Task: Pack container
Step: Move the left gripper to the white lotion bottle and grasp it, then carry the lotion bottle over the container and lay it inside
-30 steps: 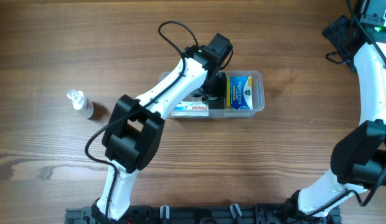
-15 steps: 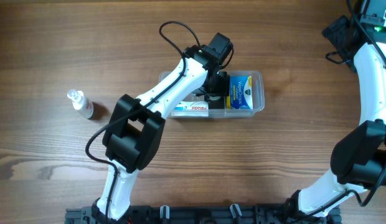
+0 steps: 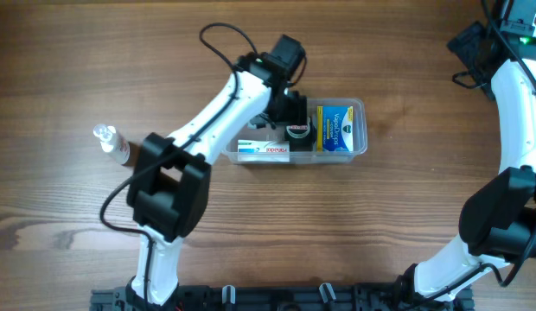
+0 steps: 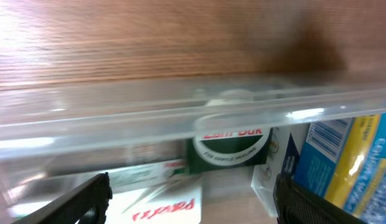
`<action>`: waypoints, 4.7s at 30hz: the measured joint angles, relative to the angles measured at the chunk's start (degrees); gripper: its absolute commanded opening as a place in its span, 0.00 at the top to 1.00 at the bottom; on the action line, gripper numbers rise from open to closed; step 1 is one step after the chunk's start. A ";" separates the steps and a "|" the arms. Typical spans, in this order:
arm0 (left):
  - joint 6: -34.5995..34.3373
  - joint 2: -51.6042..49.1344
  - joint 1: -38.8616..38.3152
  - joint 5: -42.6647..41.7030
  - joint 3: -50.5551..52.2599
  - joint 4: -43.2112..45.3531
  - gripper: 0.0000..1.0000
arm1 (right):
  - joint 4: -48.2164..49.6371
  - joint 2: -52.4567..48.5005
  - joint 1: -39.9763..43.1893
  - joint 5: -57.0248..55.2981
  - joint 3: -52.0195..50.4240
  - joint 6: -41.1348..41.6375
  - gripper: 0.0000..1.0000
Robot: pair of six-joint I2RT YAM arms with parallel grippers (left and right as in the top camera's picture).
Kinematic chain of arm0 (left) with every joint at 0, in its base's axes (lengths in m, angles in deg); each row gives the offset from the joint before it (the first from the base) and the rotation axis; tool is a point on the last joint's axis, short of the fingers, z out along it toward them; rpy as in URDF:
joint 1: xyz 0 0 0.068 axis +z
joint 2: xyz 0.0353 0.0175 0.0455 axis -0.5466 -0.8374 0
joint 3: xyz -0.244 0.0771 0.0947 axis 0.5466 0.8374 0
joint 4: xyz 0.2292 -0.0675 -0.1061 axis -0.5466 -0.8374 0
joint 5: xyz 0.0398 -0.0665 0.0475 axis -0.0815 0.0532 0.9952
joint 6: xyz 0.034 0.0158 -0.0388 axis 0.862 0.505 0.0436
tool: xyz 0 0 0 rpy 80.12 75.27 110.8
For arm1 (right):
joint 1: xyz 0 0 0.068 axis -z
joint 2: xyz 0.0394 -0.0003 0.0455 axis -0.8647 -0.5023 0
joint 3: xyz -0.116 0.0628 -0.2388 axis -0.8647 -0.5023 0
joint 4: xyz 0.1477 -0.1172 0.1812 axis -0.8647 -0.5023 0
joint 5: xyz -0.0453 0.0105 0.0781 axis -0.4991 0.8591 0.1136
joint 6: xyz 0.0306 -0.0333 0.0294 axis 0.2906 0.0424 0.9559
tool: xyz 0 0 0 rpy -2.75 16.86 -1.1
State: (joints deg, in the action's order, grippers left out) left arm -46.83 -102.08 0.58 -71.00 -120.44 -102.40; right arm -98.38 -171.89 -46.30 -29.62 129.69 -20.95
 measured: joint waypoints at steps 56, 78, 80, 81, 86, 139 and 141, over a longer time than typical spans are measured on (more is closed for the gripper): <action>43.74 5.57 51.17 12.26 -0.39 -20.85 0.04 | 0.00 0.00 0.00 0.00 0.00 0.00 0.00; 44.35 4.85 51.15 11.19 7.74 -15.89 0.23 | 0.00 0.00 0.00 0.00 0.00 0.00 0.00; 44.46 4.85 51.15 11.19 7.74 -15.87 0.39 | -0.02 0.00 0.00 0.00 0.00 0.00 0.00; 44.68 4.85 51.15 11.17 7.74 -15.87 0.44 | 0.00 0.00 0.00 0.00 0.00 0.00 0.00; 44.63 4.85 51.15 10.82 7.74 -15.78 0.55 | -0.02 0.00 0.00 0.00 0.00 0.00 0.00; 65.81 8.76 9.70 -5.09 -14.95 -16.26 0.69 | -0.02 0.00 0.00 0.00 0.00 0.00 0.00; 69.90 6.95 9.40 -5.11 -14.95 -16.28 0.69 | -0.02 0.00 0.00 0.00 0.00 0.00 0.00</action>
State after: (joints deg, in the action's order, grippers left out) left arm 23.07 -95.13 9.97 -76.12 -135.39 -118.68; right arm -98.40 -171.89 -46.30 -29.62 129.69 -20.95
